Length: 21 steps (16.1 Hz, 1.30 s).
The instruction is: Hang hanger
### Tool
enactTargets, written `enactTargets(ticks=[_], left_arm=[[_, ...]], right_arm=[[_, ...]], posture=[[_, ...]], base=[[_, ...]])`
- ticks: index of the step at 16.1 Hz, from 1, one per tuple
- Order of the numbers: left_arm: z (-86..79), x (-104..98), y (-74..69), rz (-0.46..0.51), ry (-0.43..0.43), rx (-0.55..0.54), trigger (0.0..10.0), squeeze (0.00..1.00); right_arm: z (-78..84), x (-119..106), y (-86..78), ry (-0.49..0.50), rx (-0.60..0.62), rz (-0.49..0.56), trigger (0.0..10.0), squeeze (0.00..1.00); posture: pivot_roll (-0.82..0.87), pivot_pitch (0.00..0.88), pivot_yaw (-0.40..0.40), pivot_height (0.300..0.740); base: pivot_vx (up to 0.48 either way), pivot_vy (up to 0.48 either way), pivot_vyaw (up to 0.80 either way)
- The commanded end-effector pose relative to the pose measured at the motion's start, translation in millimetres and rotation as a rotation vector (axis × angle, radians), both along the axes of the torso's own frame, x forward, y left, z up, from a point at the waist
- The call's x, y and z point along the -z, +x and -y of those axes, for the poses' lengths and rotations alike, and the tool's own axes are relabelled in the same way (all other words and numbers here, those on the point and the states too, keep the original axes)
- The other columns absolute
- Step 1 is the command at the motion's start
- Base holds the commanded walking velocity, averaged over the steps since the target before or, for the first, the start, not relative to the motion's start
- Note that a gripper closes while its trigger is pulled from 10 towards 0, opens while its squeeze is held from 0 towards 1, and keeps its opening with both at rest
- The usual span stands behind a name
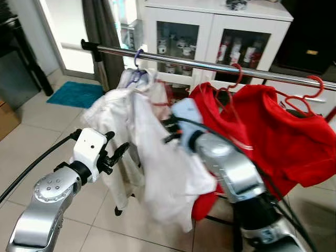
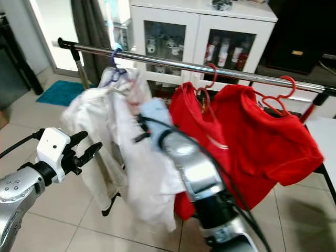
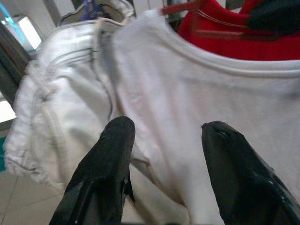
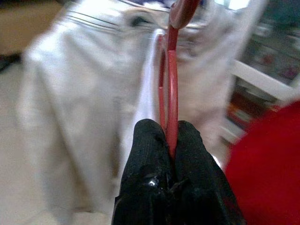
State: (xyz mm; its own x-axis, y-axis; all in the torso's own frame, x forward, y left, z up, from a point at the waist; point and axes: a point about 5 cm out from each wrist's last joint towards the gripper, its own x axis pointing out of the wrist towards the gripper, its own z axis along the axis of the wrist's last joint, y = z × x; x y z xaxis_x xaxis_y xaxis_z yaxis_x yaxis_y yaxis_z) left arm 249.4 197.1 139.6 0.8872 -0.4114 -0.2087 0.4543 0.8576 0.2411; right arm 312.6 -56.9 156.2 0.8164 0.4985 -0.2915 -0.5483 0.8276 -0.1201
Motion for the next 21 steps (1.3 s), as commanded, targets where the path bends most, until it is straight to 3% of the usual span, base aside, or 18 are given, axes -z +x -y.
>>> enactTargets(ticks=[1,3,5,8,9,13,15,17,21], left_arm=[[4.8,-7.9,3.6,0.036,-0.009,0.004,10.0,0.0],[8.5,-7.8,5.6,0.036,-0.015,0.018,10.0,0.0],[9.7,-7.0,6.1,0.034,-0.014,0.023,10.0,0.0],[15.1,-7.9,9.4,0.039,-0.023,0.036,10.0,0.0],[18.1,-9.2,10.2,0.043,-0.028,0.047,10.0,0.0],[25.4,-14.3,14.0,0.058,-0.033,0.086,10.0,0.0],[28.7,-19.2,16.9,0.067,-0.039,0.114,10.0,0.0],[28.9,-21.2,16.2,0.068,-0.032,0.128,10.0,0.0],[31.1,-21.7,10.3,0.056,-0.029,0.148,10.0,0.0]], right_arm=[[29.1,2.0,2.7,-0.055,0.105,-0.002,10.0,0.0],[49.4,9.8,-4.8,-0.117,0.119,-0.029,10.0,0.0],[53.9,13.4,-7.5,-0.141,0.116,-0.04,10.0,0.0],[70.1,18.6,-6.0,-0.171,0.211,-0.031,10.0,0.0],[65.3,-4.0,8.9,-0.07,0.291,0.08,10.0,0.0],[39.5,-30.0,31.6,0.131,0.274,0.172,10.0,0.0],[27.3,-34.1,47.0,0.132,0.272,0.186,10.0,0.0],[19.6,-34.9,68.1,0.062,0.327,0.18,10.0,0.0],[12.9,-33.6,85.2,0.048,0.355,0.128,10.0,0.0]], posture=[[-0.02,0.006,-0.007,0.74],[-0.03,0.001,-0.002,0.74],[-0.03,0.0,0.0,0.74],[-0.04,0.0,-0.003,0.74],[-0.04,0.0,-0.007,0.74],[-0.04,0.0,-0.02,0.74],[-0.03,0.0,-0.029,0.74],[-0.03,0.022,-0.034,0.74],[-0.02,0.052,-0.045,0.74]], base=[[0.0,0.0,0.0],[0.0,0.0,0.0],[0.0,0.0,0.0],[0.0,0.0,0.0],[0.0,0.0,0.0],[0.0,0.0,0.0],[0.0,0.0,0.0],[0.0,0.0,0.0],[0.0,0.0,0.0]])
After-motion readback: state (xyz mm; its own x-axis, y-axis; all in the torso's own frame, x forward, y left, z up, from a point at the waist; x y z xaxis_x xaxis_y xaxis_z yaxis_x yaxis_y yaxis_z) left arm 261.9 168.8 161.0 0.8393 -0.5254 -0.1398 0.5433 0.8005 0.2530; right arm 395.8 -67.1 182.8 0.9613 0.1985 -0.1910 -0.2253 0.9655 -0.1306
